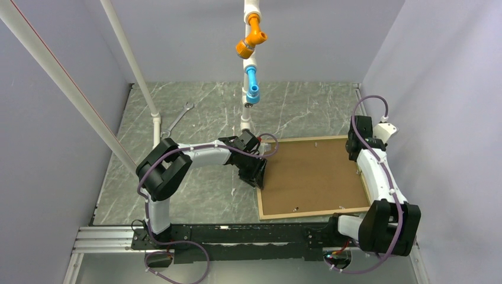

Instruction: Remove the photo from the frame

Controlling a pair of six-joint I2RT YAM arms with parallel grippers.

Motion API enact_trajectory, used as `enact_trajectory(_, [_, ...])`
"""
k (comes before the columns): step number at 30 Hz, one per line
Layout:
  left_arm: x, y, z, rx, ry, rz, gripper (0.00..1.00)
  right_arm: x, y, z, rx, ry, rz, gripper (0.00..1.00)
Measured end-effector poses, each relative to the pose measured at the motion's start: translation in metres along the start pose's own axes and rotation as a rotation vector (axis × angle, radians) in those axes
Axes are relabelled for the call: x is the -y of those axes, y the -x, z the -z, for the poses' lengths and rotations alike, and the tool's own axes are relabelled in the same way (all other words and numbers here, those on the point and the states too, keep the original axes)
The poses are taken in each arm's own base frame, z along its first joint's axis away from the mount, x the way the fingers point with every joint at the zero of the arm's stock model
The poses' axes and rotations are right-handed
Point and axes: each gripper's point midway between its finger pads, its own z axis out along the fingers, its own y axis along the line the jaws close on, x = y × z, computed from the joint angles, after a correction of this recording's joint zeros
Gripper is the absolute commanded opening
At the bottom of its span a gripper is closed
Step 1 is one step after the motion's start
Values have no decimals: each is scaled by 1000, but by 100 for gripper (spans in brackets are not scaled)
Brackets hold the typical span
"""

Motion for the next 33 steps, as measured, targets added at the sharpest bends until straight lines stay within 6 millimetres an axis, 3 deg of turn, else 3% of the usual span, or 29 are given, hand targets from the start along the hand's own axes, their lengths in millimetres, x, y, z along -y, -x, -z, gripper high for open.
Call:
enact_trajectory(24, [1, -1, -1, 0, -8, -1, 47, -19, 4, -10, 3, 78, 114, 0])
enact_trajectory(33, [1, -1, -1, 0, -8, -1, 47, -47, 8, -3, 20, 270, 99, 0])
